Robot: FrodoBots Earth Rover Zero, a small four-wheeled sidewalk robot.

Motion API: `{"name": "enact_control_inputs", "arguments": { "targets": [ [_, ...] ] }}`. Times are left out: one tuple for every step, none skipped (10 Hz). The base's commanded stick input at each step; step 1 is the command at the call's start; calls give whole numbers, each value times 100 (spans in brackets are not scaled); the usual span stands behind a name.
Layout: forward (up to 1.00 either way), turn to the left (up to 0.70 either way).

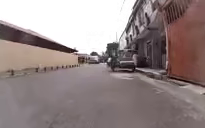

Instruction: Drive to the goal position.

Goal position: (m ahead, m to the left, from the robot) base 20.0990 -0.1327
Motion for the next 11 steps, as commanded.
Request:
{"name": "enact_control_inputs", "arguments": {
  "targets": [
    [50, 0],
    [50, 0],
    [50, 0],
    [50, 0],
    [50, 0],
    [50, 0],
    [50, 0],
    [50, 0],
    [50, 0],
    [50, 0],
    [50, 0]
  ]
}}
